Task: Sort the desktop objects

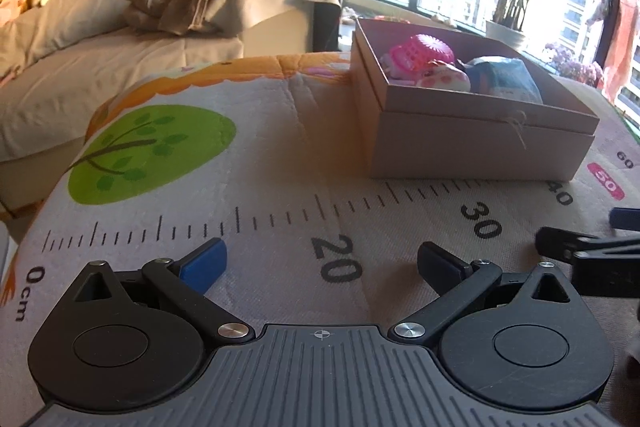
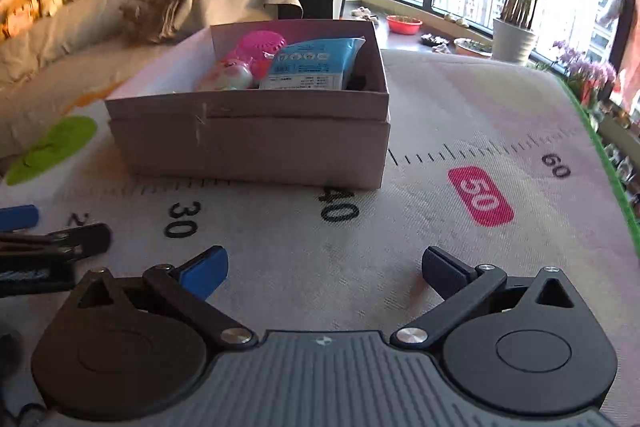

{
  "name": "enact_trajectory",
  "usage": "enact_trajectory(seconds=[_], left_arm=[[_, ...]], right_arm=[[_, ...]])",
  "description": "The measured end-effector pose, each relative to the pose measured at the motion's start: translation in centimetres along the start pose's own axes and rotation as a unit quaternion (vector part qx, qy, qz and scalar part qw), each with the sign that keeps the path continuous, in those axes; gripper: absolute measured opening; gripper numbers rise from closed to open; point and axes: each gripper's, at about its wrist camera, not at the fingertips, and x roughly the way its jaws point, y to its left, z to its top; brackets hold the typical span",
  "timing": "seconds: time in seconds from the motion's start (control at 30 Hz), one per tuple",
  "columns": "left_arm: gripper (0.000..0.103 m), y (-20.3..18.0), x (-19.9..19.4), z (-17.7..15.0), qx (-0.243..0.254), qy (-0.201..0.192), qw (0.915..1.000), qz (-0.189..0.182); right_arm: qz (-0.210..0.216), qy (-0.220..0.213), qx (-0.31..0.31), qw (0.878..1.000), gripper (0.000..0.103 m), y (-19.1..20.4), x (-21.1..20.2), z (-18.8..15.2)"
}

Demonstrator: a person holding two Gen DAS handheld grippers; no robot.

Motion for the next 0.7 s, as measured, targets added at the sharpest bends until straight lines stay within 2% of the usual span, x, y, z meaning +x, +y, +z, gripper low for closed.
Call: enact_trajectory(seconds=[0.23,0.7], left_arm=[[0.103,0.4,-0.1,-0.1,-0.007,-0.005,1.0000,-0.005],[0.103,0.3,0.0,-0.1,-0.005,-0.006,0.9999,-0.007]], right_arm=[[-0.011,-0.033,0.010,0.999,0.103,0.1,-0.7,-1.4],[-0.010,-0.031,0.011,0.999,0.103,-0.1,-0.7,-1.5]])
